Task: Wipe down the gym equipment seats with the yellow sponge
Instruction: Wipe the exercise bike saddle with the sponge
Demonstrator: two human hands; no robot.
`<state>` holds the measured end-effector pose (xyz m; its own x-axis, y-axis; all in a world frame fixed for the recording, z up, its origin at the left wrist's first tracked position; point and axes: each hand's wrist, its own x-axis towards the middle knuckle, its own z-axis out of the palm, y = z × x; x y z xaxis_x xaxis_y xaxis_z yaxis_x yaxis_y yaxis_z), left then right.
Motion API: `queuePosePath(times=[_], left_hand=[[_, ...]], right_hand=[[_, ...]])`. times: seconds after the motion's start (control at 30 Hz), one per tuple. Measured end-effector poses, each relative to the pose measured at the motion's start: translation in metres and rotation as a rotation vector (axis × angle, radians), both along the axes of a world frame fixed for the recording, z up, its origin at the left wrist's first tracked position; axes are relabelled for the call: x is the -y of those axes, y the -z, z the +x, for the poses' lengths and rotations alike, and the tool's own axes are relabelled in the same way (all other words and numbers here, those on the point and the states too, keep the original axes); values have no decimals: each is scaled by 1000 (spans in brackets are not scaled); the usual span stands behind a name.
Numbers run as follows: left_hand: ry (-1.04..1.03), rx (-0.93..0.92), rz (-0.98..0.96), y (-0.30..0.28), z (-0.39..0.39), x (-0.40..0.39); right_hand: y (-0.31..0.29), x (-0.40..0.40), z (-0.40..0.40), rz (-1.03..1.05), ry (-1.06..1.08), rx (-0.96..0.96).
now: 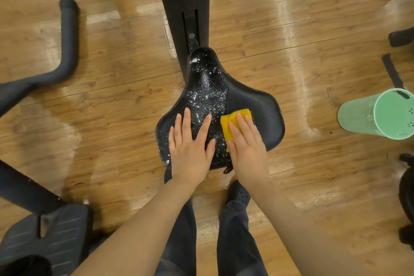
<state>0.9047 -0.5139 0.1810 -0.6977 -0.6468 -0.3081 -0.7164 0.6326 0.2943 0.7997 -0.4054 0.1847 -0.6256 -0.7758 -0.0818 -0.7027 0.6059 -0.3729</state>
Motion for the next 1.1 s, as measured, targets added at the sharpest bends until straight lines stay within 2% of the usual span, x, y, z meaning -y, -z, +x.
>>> queuePosePath(times=[0.13, 0.27, 0.4, 0.5, 0.6, 0.73, 0.83, 0.93, 1.1], left_hand=[[12, -3, -21, 1, 2, 1], [3, -22, -12, 0, 1, 0], [4, -20, 46, -2, 1, 4], [23, 6, 1, -8, 2, 8], [72, -59, -74, -19, -5, 13], [277, -188, -35, -32, -42, 17], [409, -100, 27, -31, -81, 9], [472, 4, -7, -21, -96, 2], [424, -35, -1, -19, -73, -13]], right_hand=[[3, 43, -32, 9, 188, 71], [-2, 45, -30, 6, 192, 92], [-24, 22, -24, -201, 187, 288], [-35, 11, -37, -304, 252, 282], [-28, -2, -51, -203, 249, 161], [-7, -29, -59, -84, 259, 143], [2, -43, -59, -79, 245, 183], [5, -44, -61, -98, 236, 224], [7, -47, -63, -94, 211, 223]])
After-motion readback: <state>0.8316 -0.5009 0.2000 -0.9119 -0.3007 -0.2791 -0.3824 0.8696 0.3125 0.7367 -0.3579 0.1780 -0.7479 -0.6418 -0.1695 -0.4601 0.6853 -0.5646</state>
